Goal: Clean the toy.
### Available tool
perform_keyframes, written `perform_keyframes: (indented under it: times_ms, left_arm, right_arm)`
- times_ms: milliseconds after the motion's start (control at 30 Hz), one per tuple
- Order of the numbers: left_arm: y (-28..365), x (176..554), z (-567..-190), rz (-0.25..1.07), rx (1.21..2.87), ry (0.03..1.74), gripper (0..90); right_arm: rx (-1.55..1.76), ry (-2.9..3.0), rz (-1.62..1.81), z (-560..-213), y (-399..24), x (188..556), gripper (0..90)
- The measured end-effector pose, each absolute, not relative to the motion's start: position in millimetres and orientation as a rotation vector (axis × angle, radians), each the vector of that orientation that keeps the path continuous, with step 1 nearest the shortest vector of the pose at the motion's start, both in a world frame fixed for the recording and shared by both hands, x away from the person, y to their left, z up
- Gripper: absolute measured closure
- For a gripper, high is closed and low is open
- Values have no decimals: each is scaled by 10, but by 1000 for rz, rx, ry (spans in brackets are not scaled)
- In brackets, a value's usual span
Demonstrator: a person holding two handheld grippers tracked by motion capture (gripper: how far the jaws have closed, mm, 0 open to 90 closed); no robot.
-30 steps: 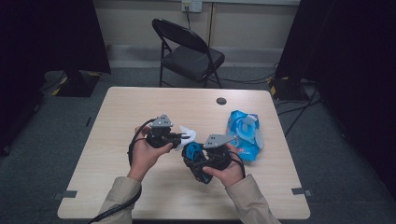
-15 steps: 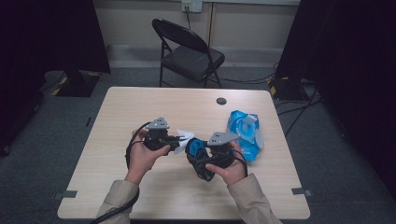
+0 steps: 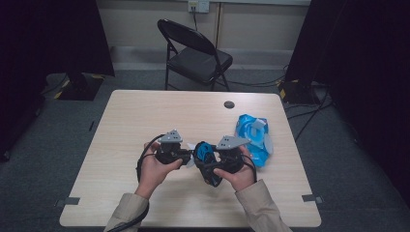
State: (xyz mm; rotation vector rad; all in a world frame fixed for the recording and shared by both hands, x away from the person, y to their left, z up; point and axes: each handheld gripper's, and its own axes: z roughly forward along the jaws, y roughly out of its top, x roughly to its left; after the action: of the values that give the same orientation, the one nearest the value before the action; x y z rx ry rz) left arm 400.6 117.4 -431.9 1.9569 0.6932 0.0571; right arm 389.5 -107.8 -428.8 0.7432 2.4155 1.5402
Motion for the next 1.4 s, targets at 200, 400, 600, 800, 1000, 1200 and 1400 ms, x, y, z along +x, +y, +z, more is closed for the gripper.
perform_keyframes:
  times_ms: [200, 400, 600, 800, 1000, 1200, 1400]
  left_arm:
    - [1157, 3977, -4382, 45, 1957, 689, 822]
    - [1135, 3936, -4460, 42, 1973, 685, 821]
    - [1092, 3903, -4539, 26, 1979, 687, 820]
    - [1025, 3862, -4644, 6, 1994, 680, 818]
    - [965, 3820, -4784, -39, 1994, 690, 817]
    - [931, 3798, -4880, -58, 2001, 692, 816]
    - [894, 3791, -4935, -67, 2008, 700, 816]
  right_arm:
    - [749, 2408, 1547, -4280, -1071, 3894, 250]
    - [756, 2407, 1548, -4295, -1070, 3904, 250]
    - [763, 2406, 1556, -4289, -1077, 3910, 250]
    - [773, 2391, 1572, -4267, -1098, 3916, 250]
    - [776, 2379, 1584, -4251, -1111, 3916, 250]
    - [779, 2364, 1607, -4223, -1134, 3918, 250]
    - [786, 2361, 1609, -4220, -1145, 3921, 250]
